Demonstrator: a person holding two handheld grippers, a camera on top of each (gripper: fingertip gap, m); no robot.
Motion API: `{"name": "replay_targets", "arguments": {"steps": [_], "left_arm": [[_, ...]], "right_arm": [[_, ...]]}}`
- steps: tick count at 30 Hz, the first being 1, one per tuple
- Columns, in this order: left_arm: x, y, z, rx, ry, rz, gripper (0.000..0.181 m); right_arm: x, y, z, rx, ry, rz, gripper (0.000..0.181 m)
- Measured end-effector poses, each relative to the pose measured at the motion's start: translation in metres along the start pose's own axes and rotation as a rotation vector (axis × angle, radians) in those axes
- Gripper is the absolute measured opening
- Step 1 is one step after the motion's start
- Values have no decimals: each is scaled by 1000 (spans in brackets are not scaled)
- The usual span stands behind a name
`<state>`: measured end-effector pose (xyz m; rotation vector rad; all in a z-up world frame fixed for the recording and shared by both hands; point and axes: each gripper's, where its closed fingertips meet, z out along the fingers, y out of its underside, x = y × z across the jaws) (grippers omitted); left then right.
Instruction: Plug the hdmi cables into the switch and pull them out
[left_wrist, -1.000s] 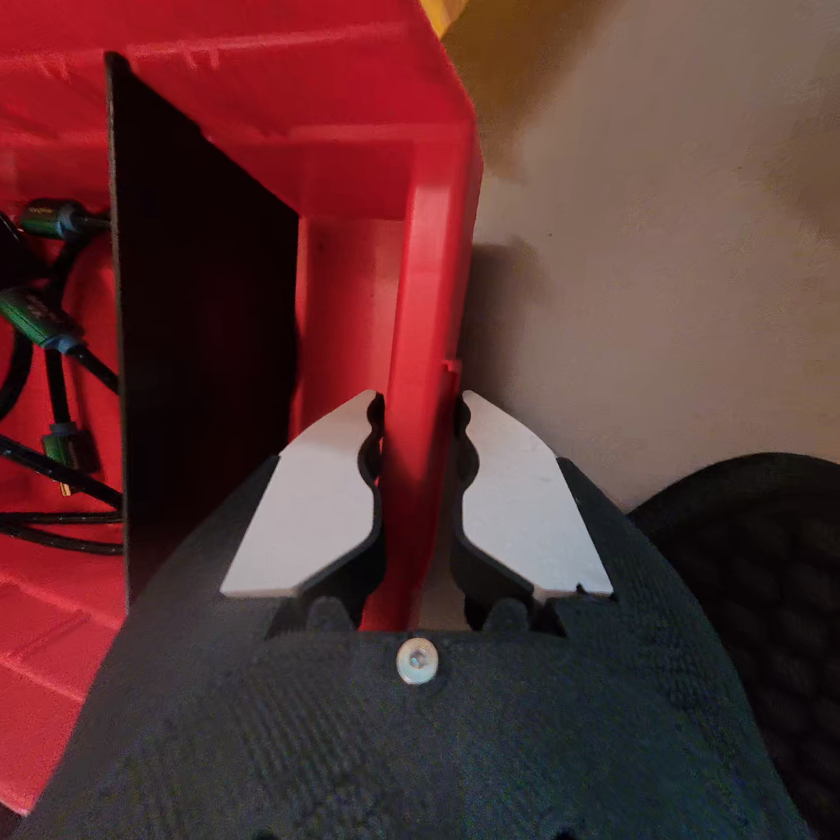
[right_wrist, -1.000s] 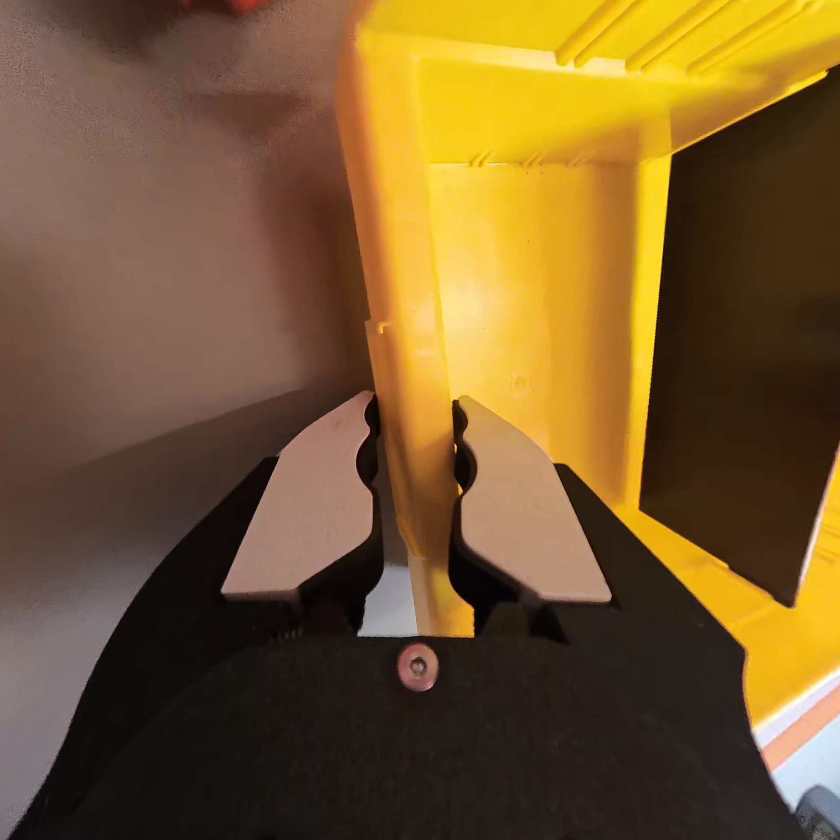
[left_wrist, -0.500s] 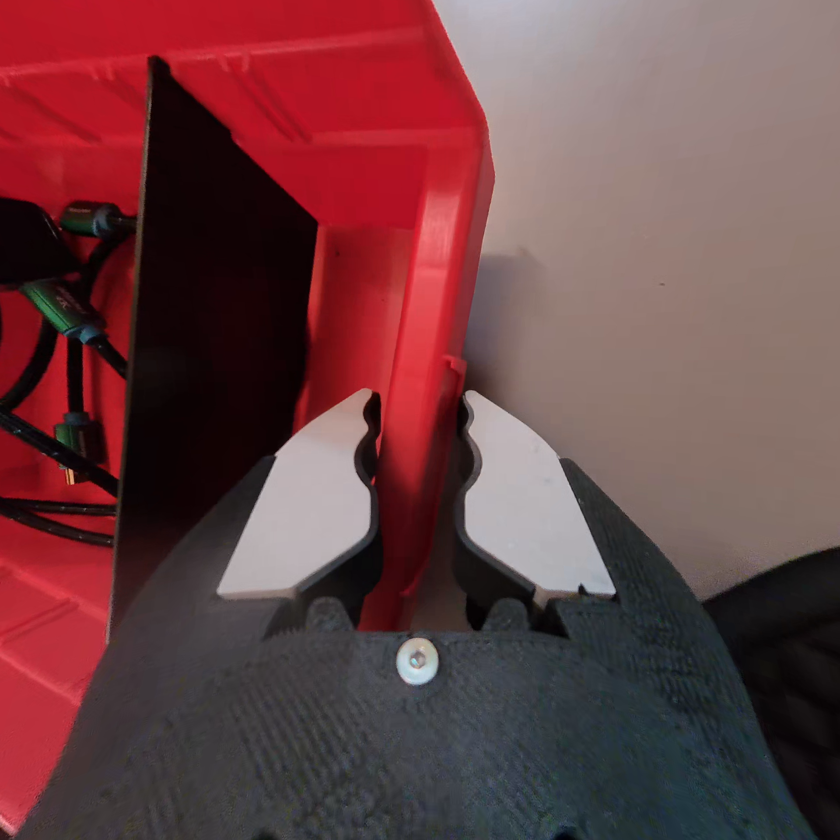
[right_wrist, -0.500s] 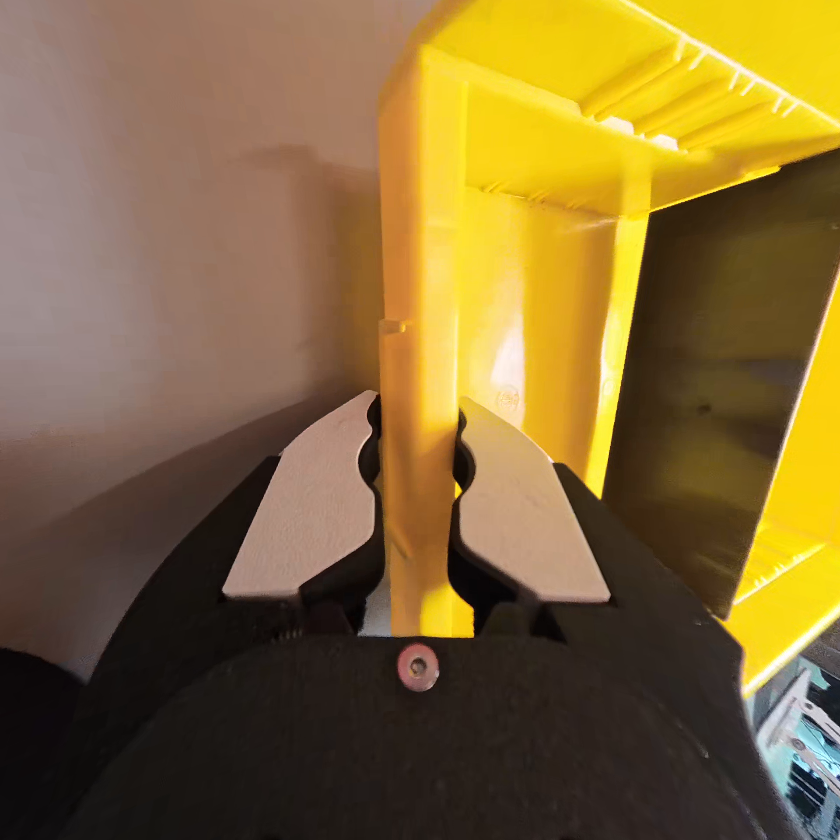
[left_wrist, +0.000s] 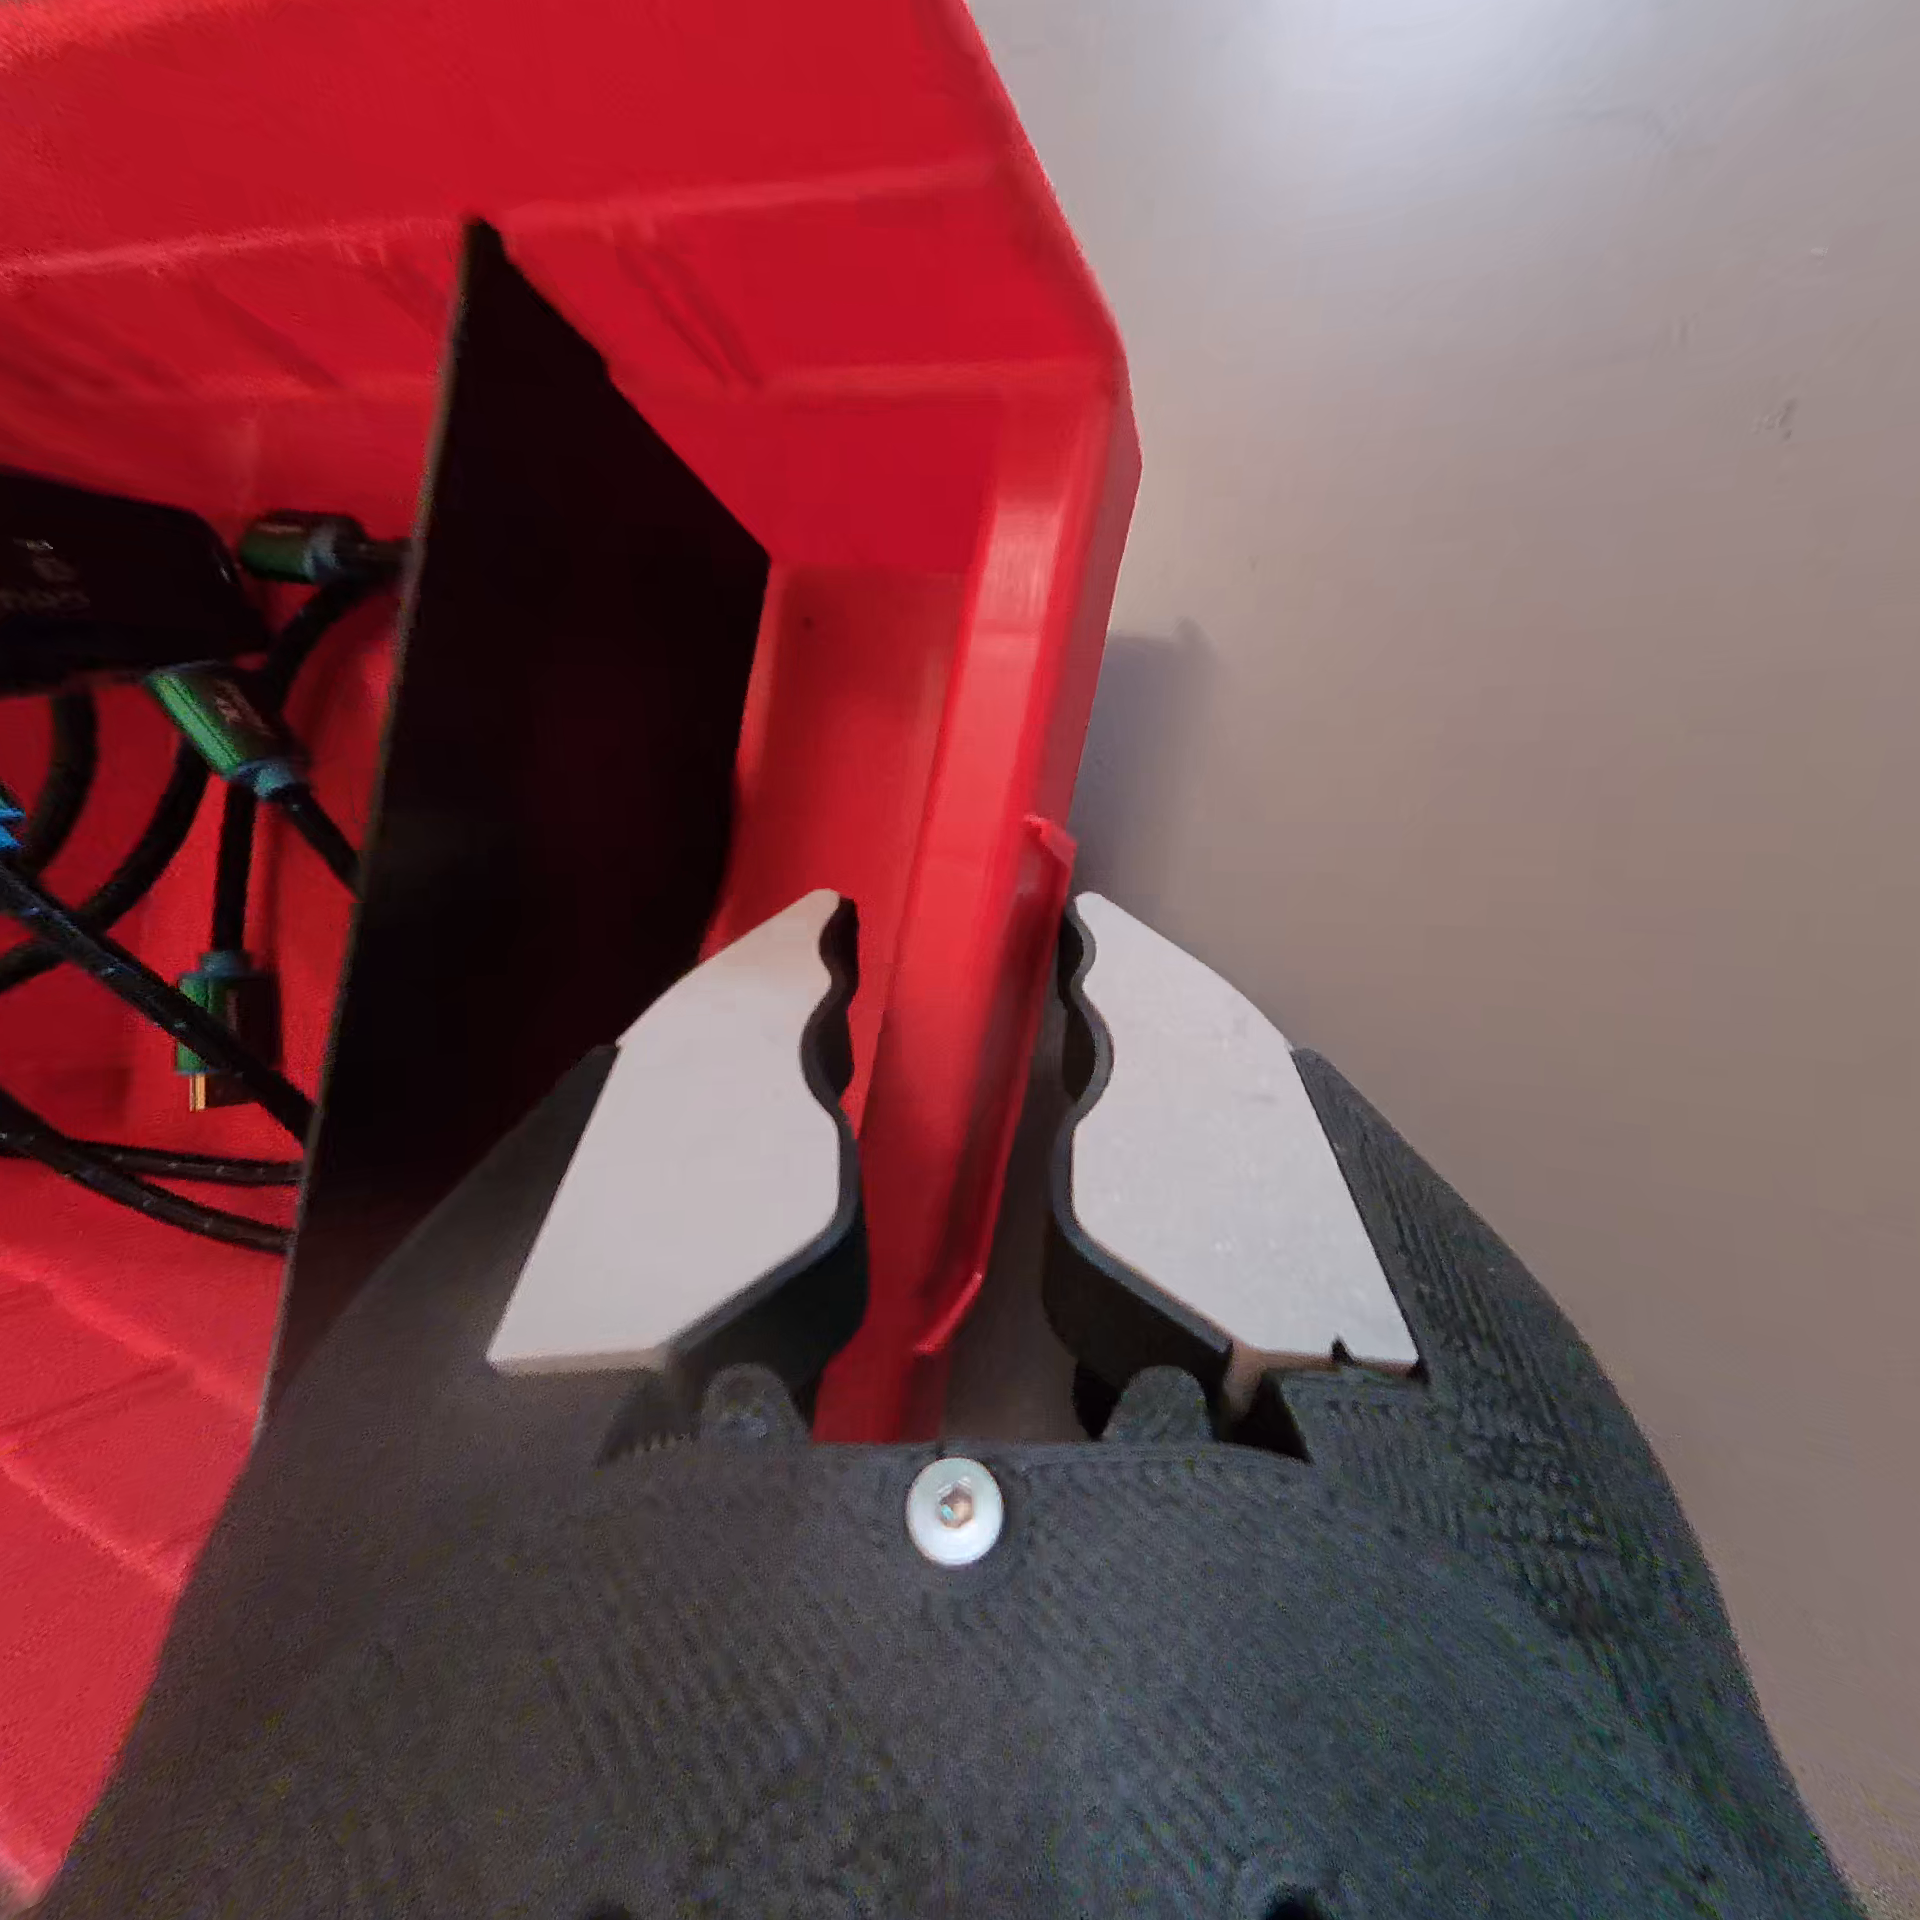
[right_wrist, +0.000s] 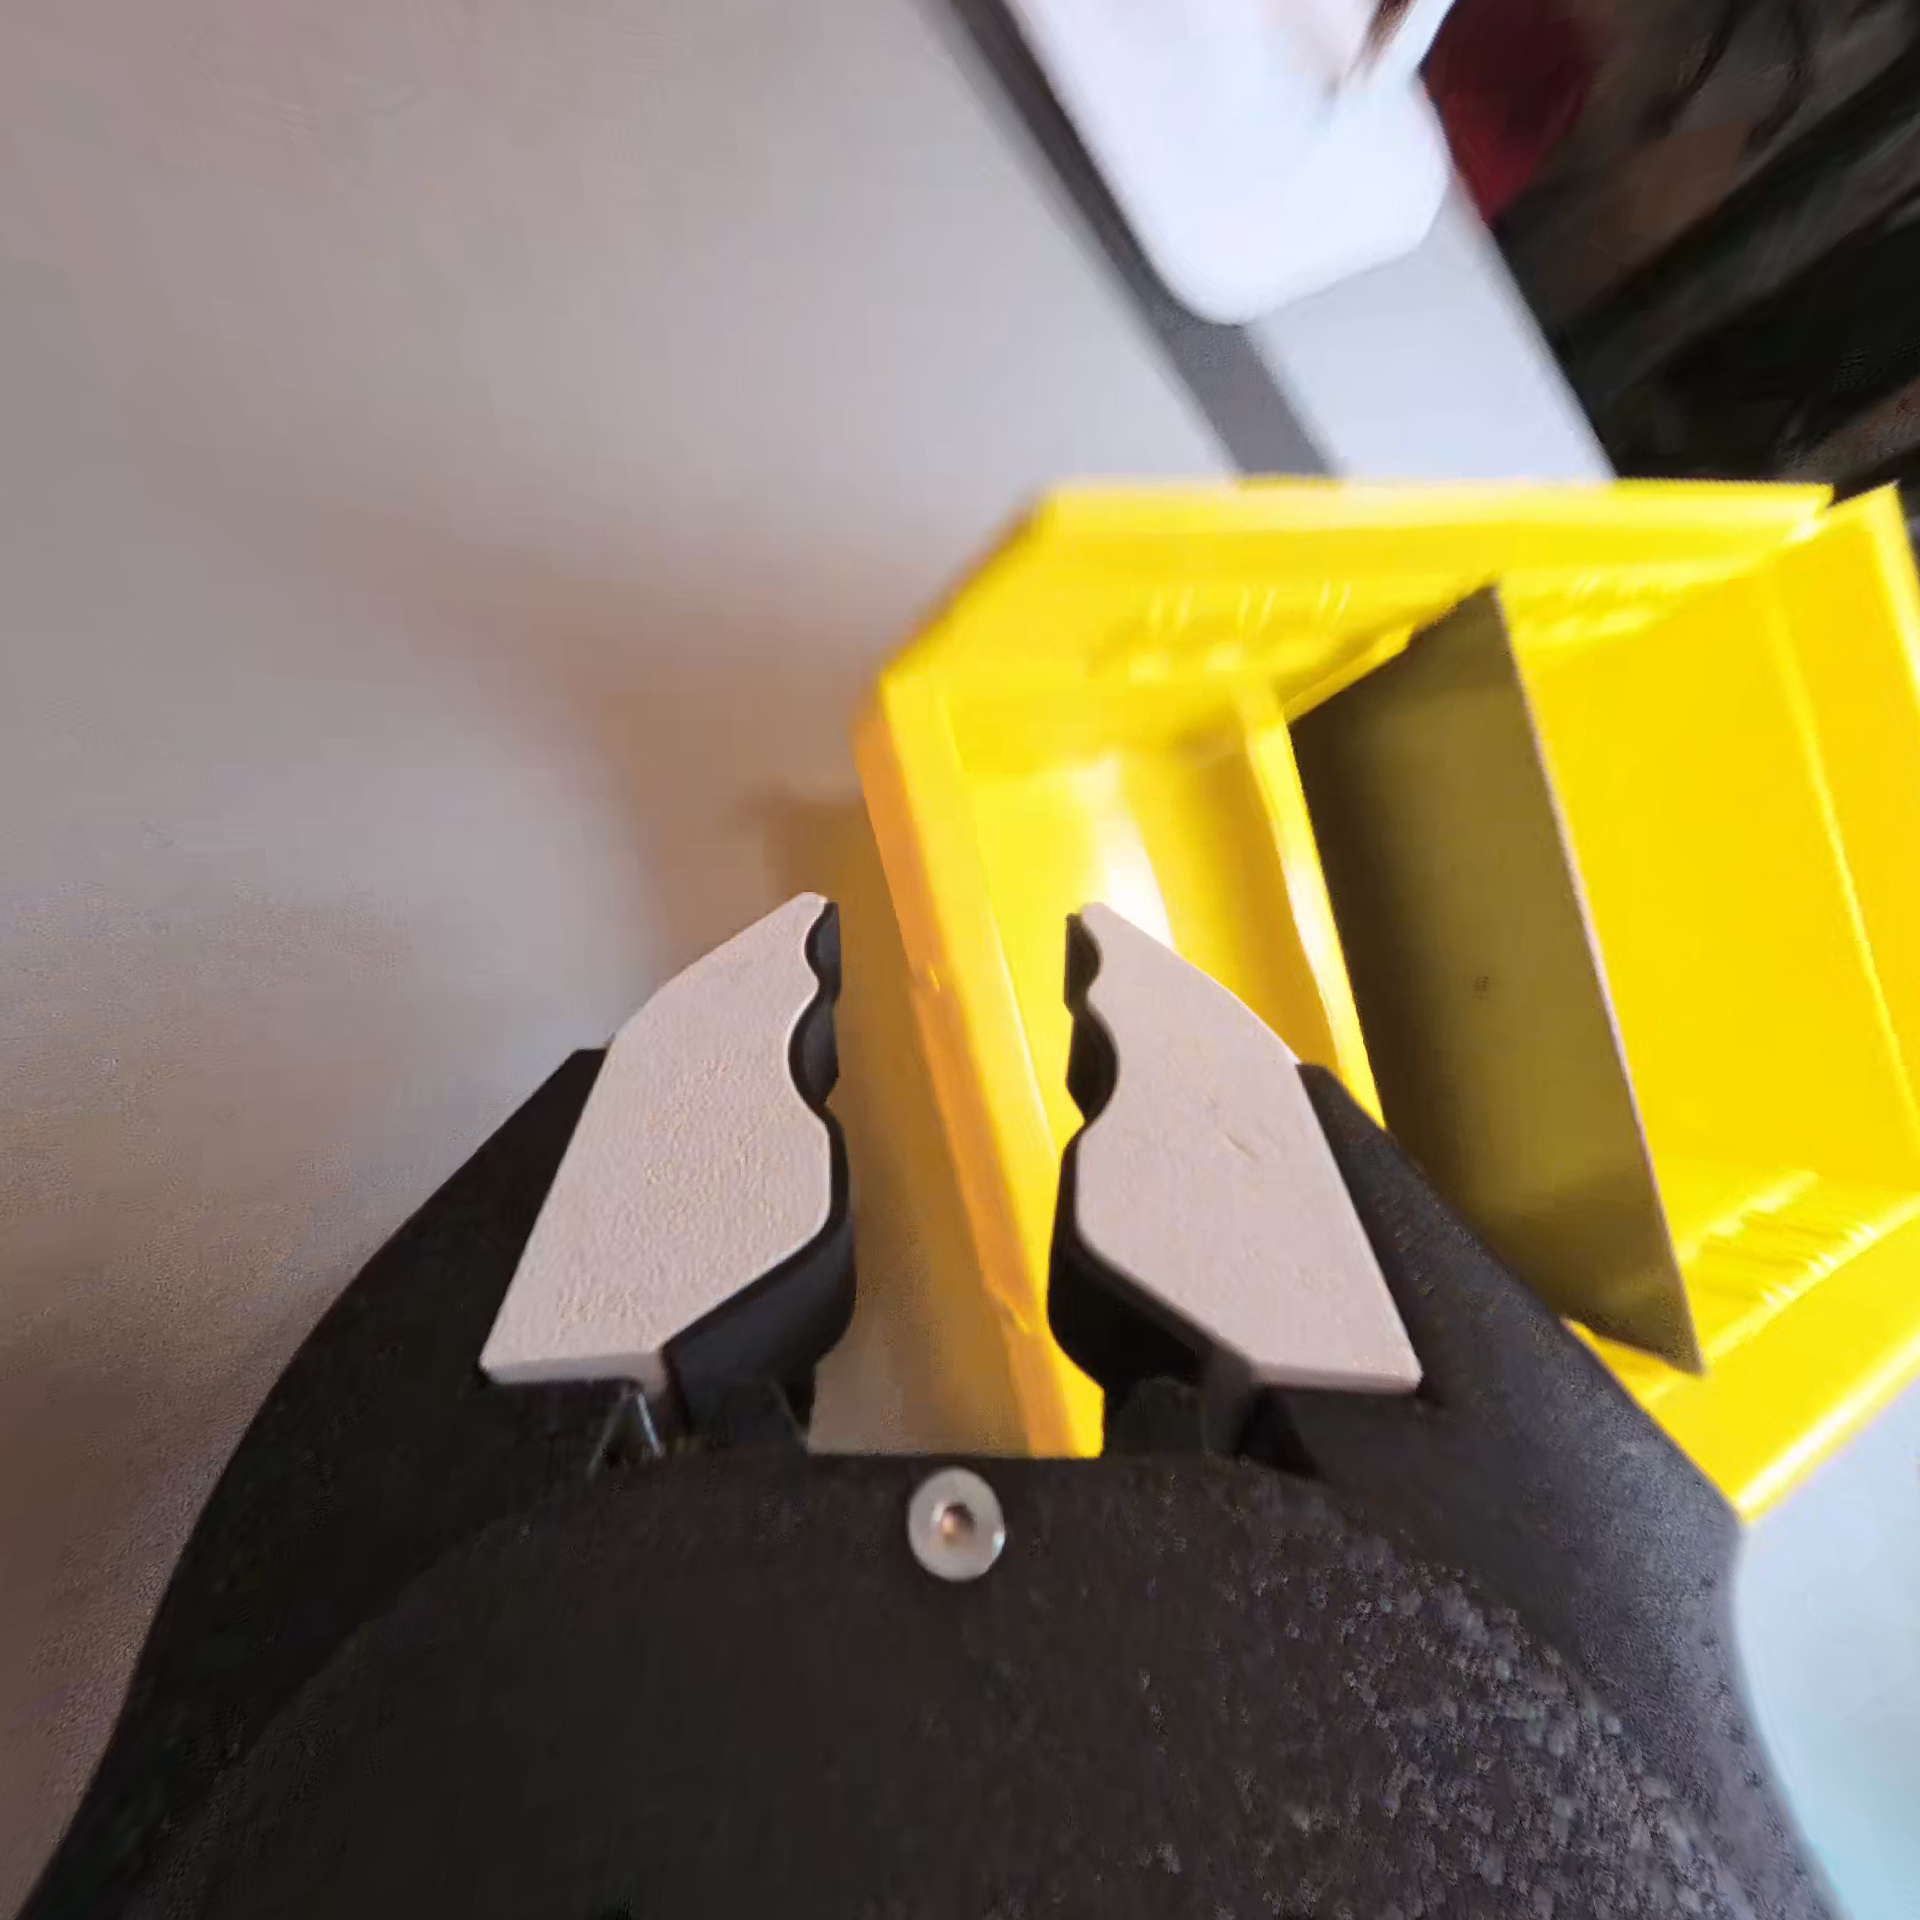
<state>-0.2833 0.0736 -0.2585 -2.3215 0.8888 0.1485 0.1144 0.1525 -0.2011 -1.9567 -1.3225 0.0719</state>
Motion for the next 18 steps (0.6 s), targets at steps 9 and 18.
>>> {"name": "replay_targets", "arguments": {"steps": [9, 18], "left_arm": [[-24, -40, -77, 391, -26, -194, 39], [-144, -32, -125, 202, -239, -135, 40]], "right_arm": [[-43, -82, -30, 601, -66, 411, 41], [-61, -79, -9, 641, -64, 350, 37]]}}
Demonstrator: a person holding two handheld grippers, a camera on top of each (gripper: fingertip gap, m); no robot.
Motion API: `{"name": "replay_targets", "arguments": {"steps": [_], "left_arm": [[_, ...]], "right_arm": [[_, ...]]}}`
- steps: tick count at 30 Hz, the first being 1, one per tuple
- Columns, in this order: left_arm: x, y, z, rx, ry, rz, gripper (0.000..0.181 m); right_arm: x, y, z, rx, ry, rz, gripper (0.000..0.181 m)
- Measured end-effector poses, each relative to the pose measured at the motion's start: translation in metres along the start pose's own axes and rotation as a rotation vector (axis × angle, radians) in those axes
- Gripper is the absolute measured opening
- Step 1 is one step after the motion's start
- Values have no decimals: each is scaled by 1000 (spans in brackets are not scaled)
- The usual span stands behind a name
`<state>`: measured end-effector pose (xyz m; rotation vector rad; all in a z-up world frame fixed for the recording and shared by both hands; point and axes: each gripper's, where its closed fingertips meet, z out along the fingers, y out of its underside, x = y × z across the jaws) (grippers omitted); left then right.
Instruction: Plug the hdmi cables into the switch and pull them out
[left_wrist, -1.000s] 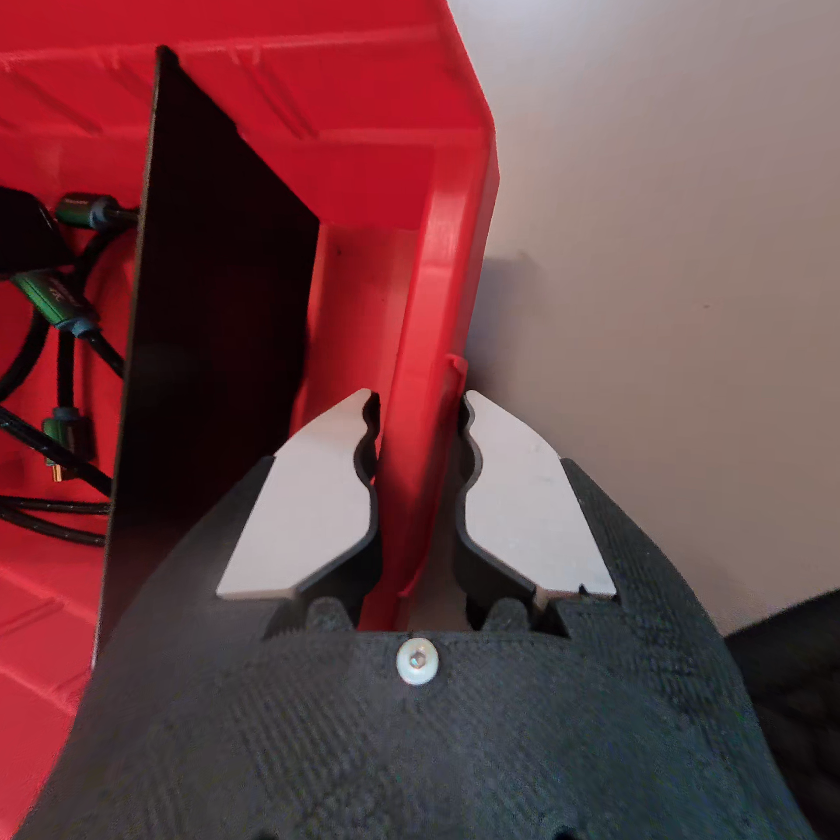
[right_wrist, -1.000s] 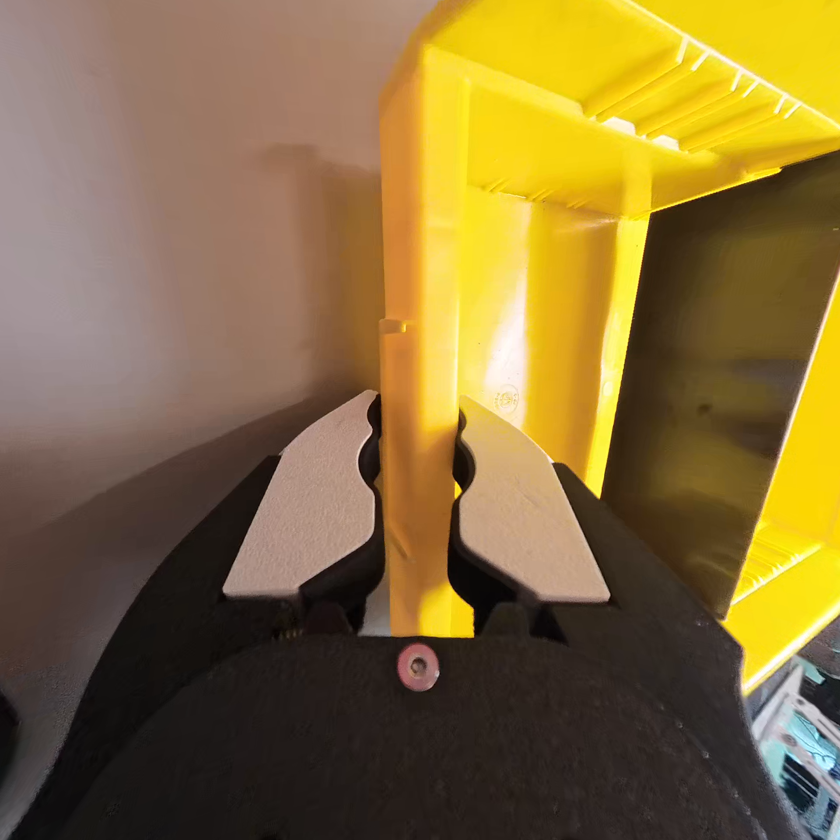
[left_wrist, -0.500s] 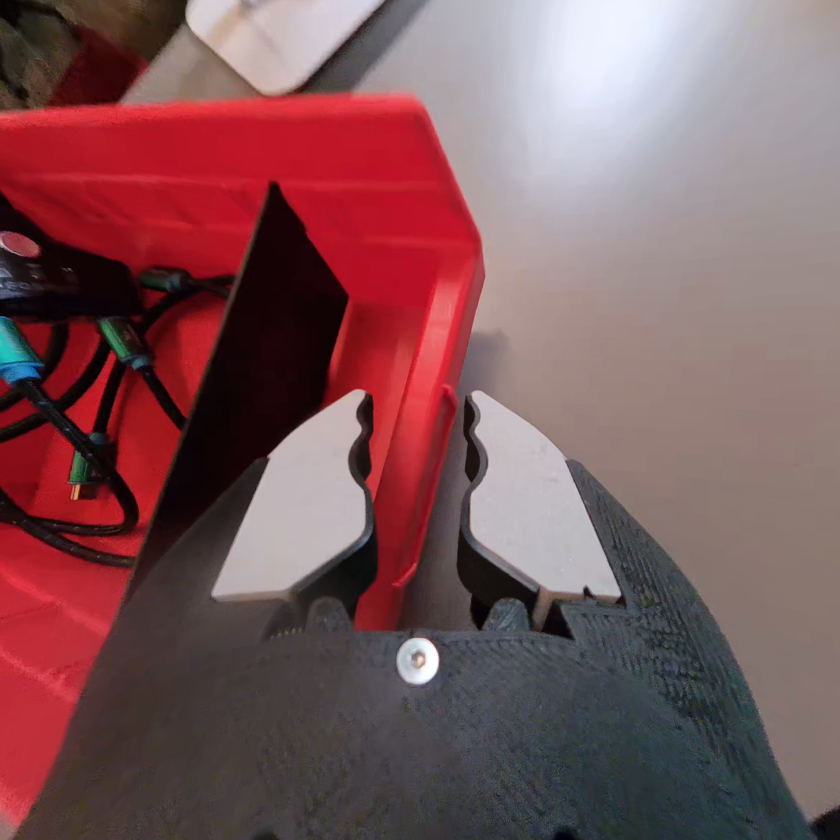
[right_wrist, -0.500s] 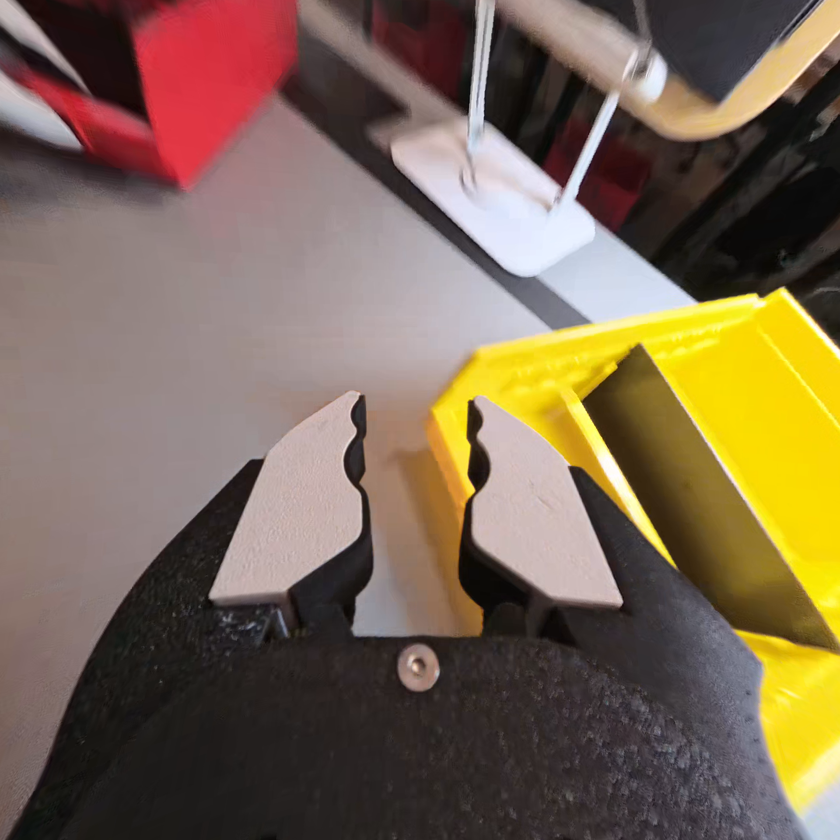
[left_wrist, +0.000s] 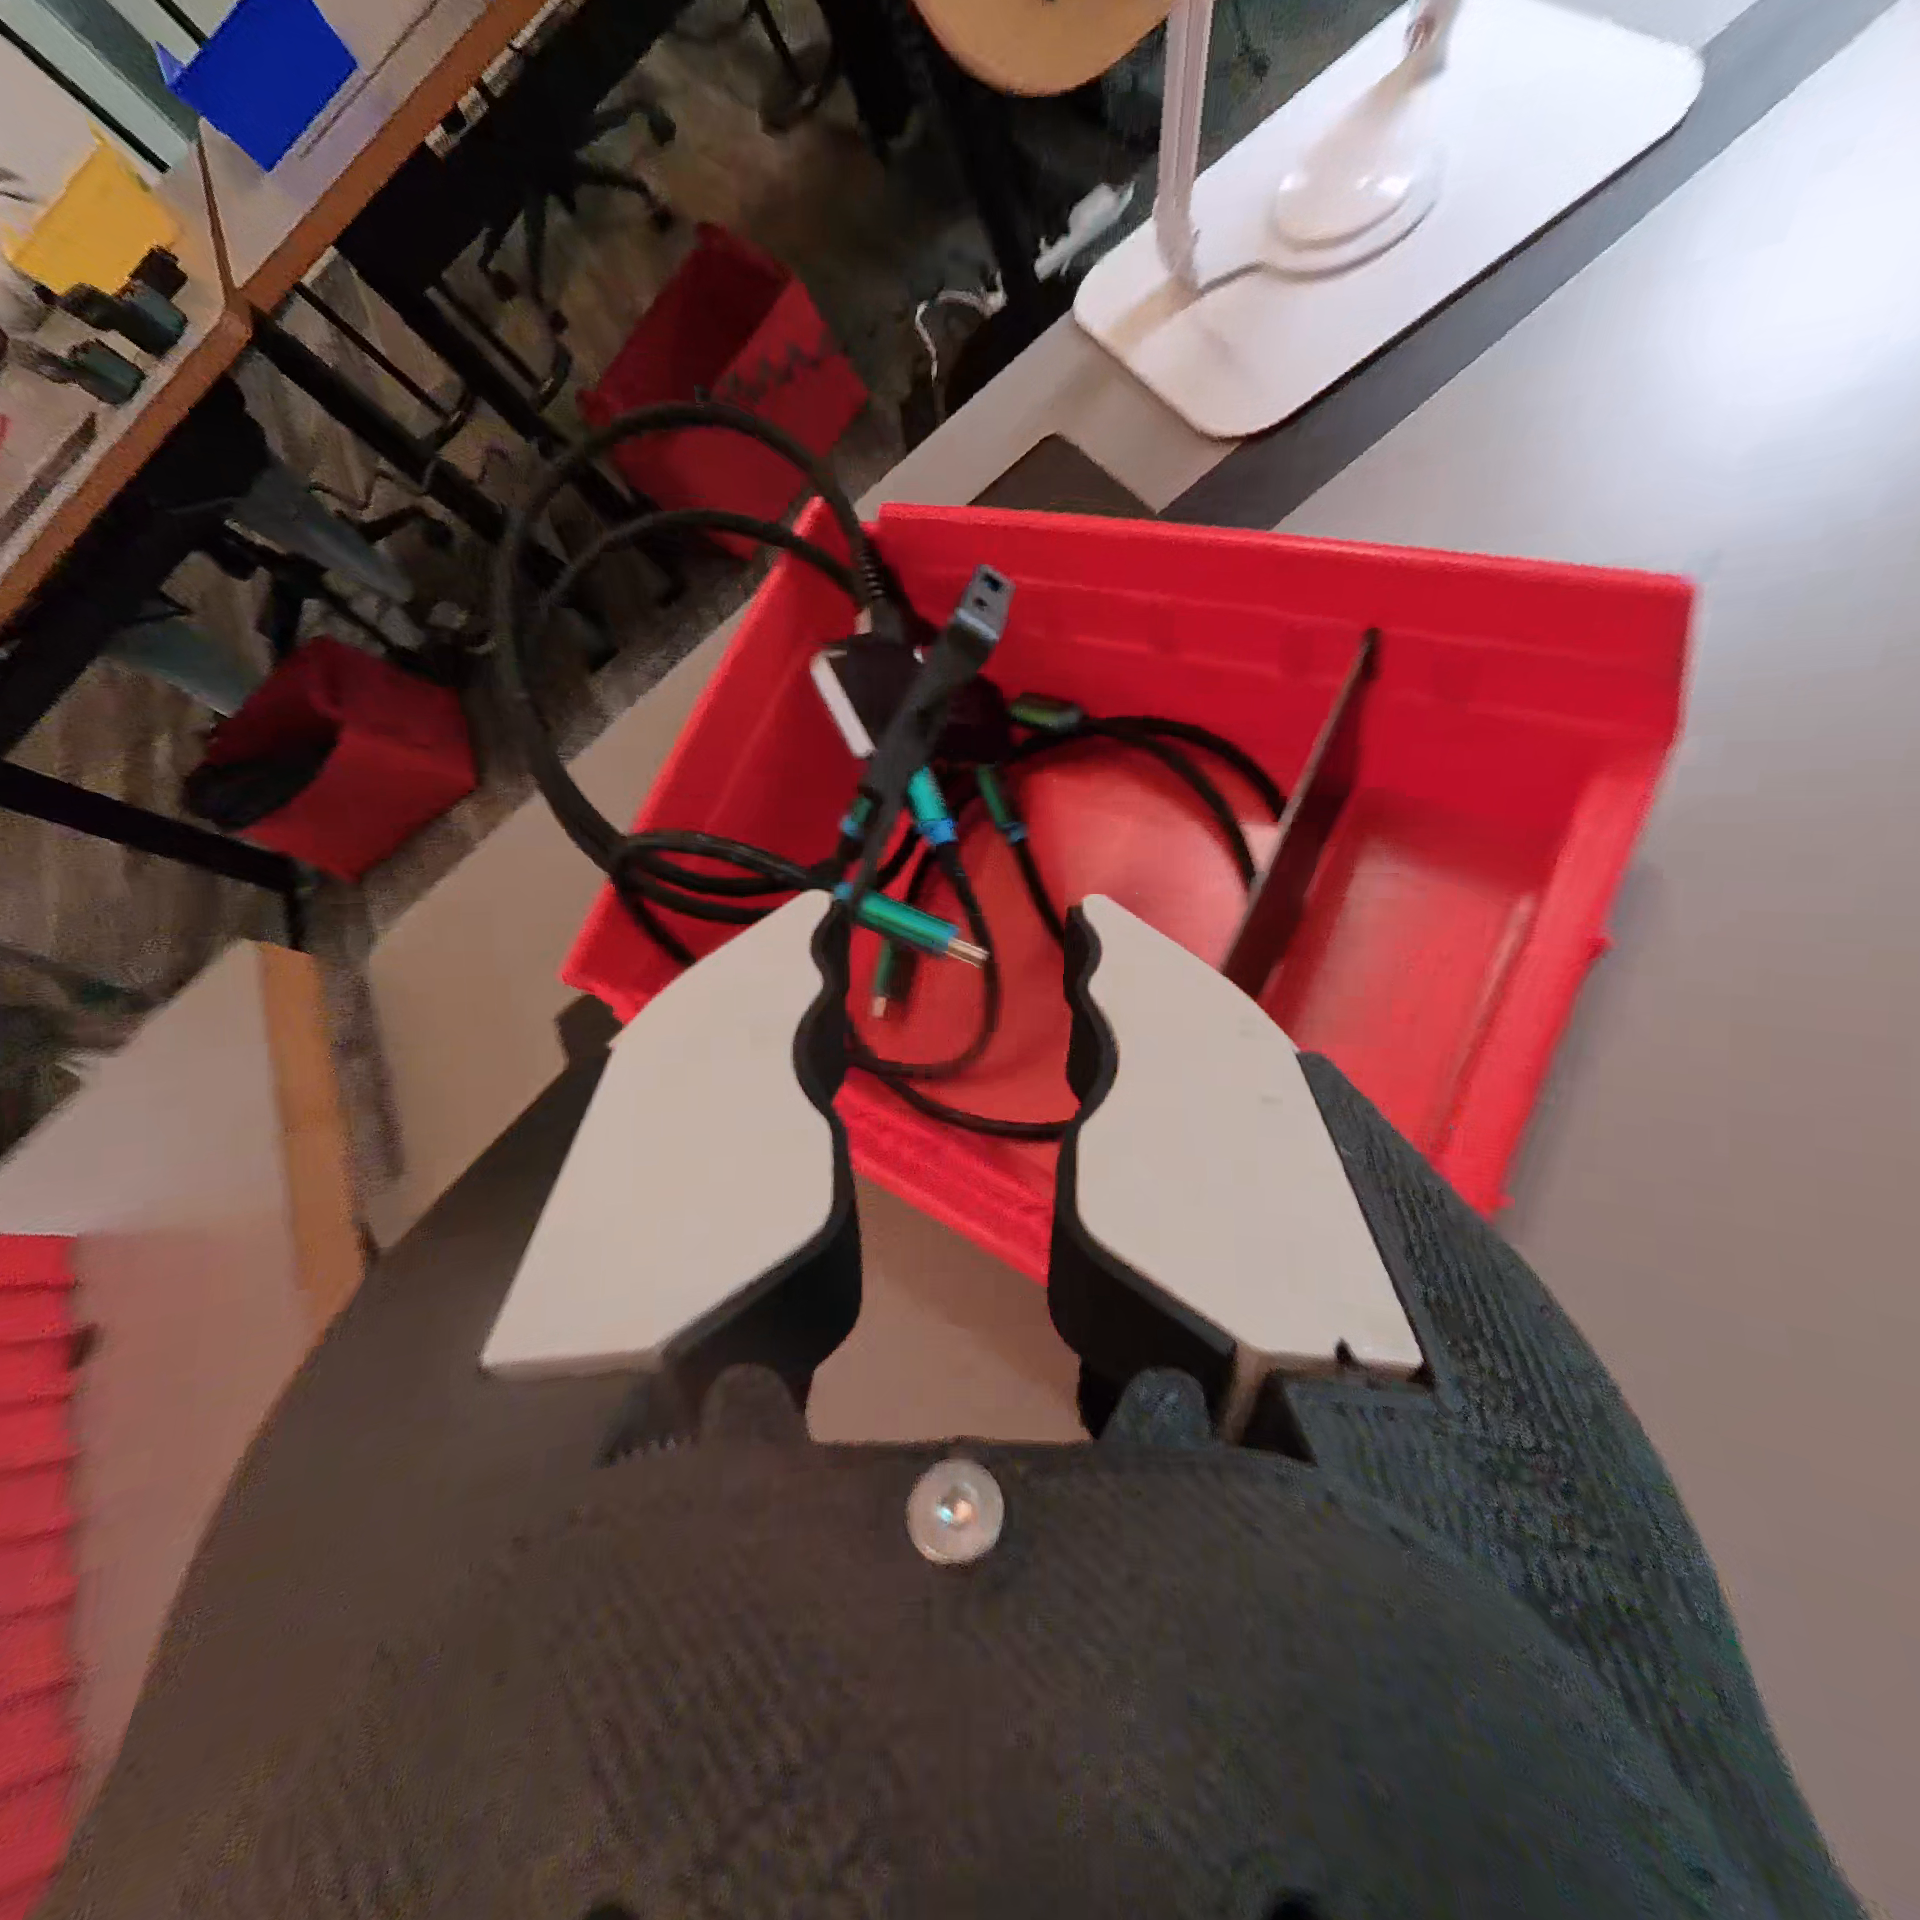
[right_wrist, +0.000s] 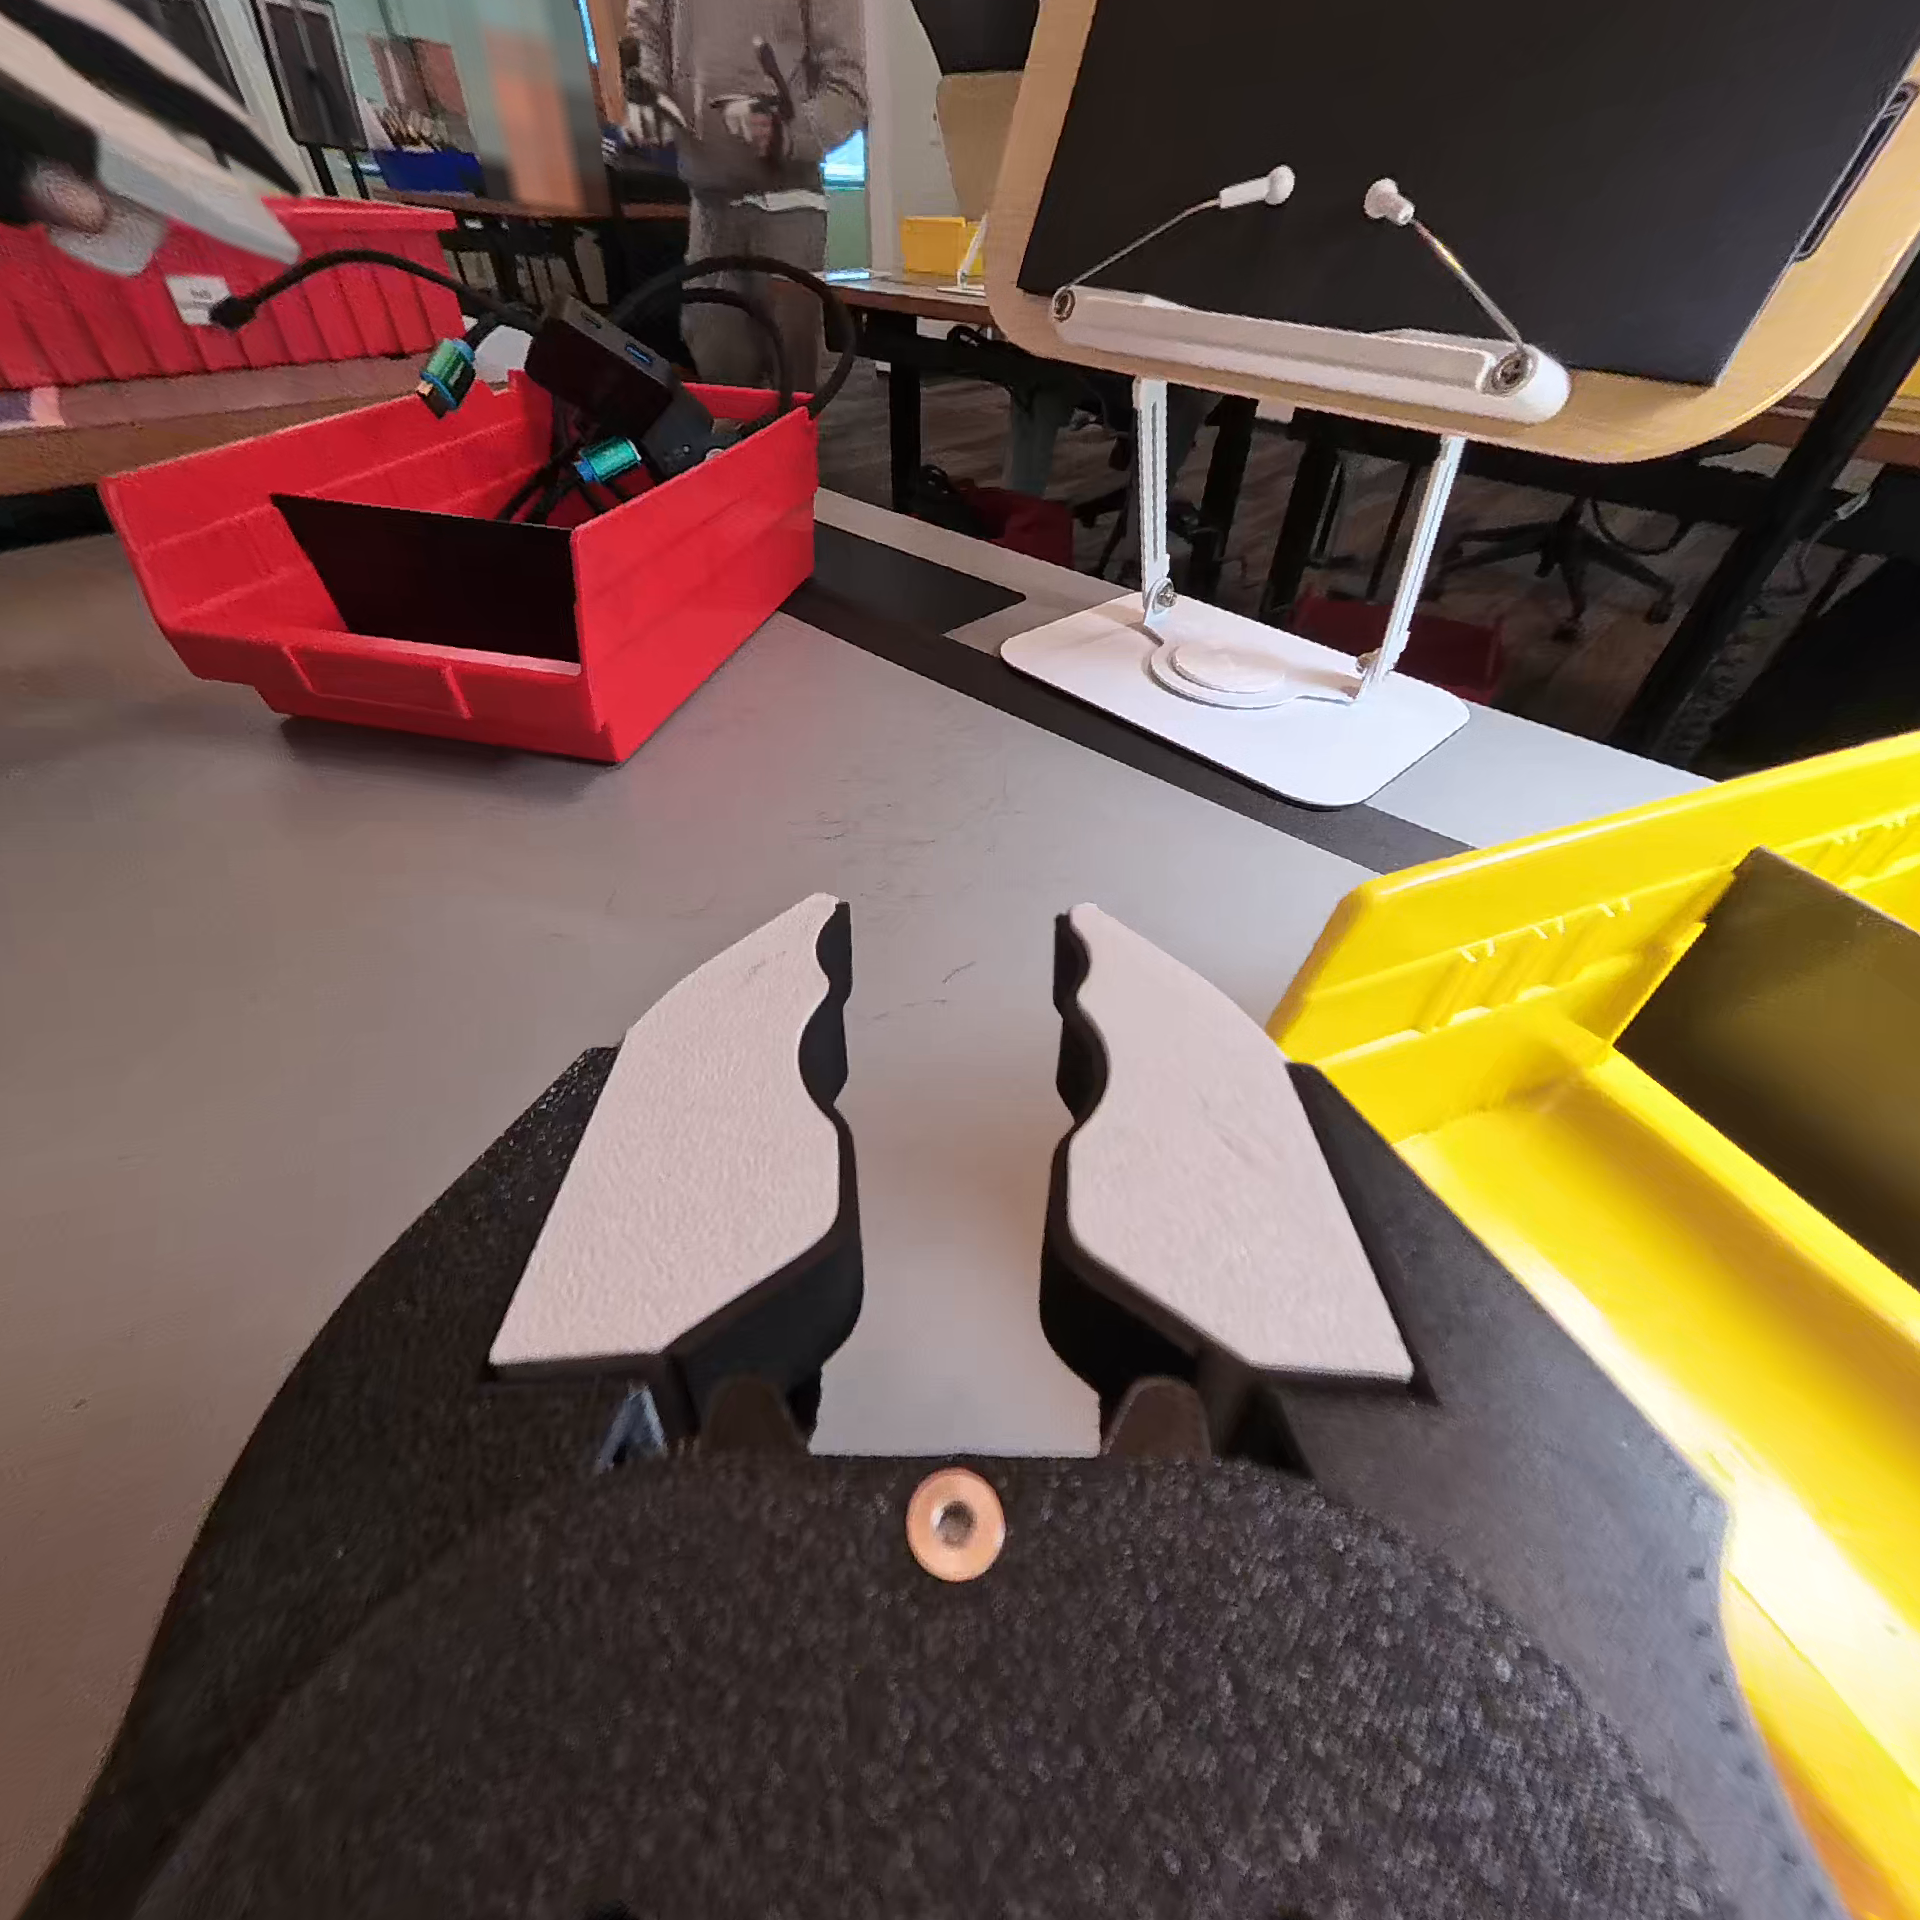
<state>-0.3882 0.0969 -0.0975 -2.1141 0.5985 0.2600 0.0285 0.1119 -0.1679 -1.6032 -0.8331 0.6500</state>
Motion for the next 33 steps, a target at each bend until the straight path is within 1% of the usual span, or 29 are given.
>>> {"name": "replay_targets", "arguments": {"steps": [3, 7, 10, 11, 12, 13, 15, 17, 19, 24, 26, 29, 31, 33], "left_arm": [[-15, -6, 22, -114, -25, 130, 43], [-8, -15, 67, -241, 1, 270, 47], [-3, -8, 102, -358, -4, 360, 49], [-5, -3, 111, -404, -26, 393, 40], [-10, 0, 117, -441, -67, 437, 18], [-12, -2, 120, -451, -88, 477, 15], [-11, -9, 118, -459, -82, 484, 15], [-14, -23, 108, -427, -84, 484, 15], [-20, -43, 86, -376, -88, 461, 15], [-46, -111, 14, -183, -168, 382, 15], [-52, -138, -17, -77, -193, 340, 15], [-48, -176, -62, 102, -204, 275, 15], [-39, -199, -91, 223, -211, 234, 15], [-24, -219, -117, 351, -185, 191, 15]], "right_arm": [[-2, 7, 2, -16, -11, -5, 36], [-6, 18, 5, -46, -21, -31, 36], [-10, 26, 7, -73, -35, -49, 35], [-11, 28, 7, -81, -40, -56, 34], [-12, 30, 7, -88, -41, -64, 33], [-13, 31, 6, -93, -42, -72, 32], [-12, 31, 5, -90, -41, -80, 31], [-11, 30, 5, -83, -47, -66, 31], [-9, 29, 5, -75, -54, -44, 30], [-8, 27, 6, -61, -52, -33, 30], [-11, 20, 6, -41, -57, -25, 30], [-19, -2, 5, 13, -73, -19, 30], [-28, -22, 4, 55, -94, -19, 30], [-38, -48, 3, 104, -123, -21, 30]]}}
